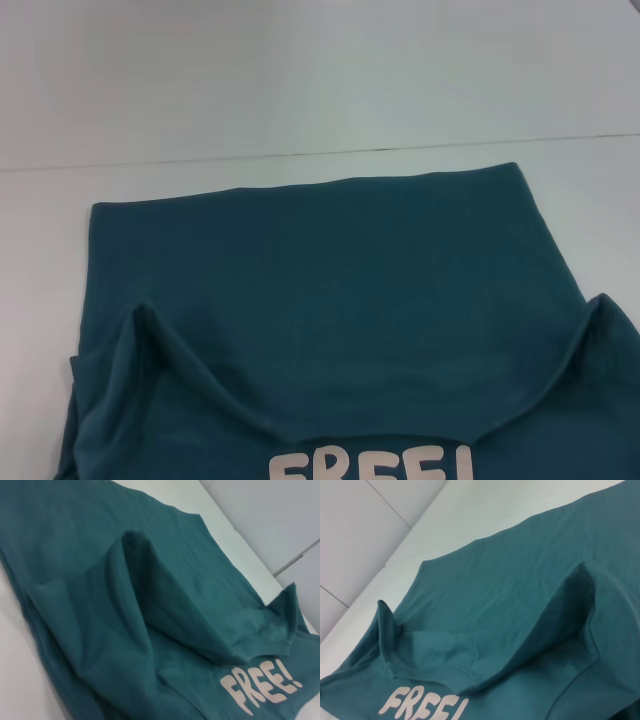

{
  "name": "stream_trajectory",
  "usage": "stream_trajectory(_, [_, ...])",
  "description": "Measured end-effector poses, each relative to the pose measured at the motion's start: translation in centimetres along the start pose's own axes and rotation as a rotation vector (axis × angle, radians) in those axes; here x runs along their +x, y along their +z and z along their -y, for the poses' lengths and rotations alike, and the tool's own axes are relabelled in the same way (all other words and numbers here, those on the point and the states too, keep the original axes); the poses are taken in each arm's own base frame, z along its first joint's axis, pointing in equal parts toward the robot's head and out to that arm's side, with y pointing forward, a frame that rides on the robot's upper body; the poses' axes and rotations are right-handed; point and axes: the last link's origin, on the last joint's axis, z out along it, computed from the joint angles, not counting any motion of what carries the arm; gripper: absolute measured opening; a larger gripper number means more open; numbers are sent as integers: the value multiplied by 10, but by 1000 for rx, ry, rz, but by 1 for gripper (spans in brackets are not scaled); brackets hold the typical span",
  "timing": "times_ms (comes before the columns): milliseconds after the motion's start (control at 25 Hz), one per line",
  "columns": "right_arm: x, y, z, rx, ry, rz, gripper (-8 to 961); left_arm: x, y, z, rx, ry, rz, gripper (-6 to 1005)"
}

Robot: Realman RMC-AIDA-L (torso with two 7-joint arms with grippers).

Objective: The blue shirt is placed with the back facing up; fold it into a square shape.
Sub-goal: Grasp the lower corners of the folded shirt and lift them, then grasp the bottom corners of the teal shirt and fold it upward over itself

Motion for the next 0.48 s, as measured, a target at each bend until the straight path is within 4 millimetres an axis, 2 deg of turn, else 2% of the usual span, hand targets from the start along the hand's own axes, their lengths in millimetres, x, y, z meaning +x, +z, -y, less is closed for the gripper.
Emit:
stream_trajectory(200, [11, -5, -2, -1, 11, -9, 41, 1, -2, 1, 2, 2, -1, -2])
stream_trajectory(480, [12, -6, -2, 0, 18, -9, 40, -1, -3, 1, 4, 0, 11, -2])
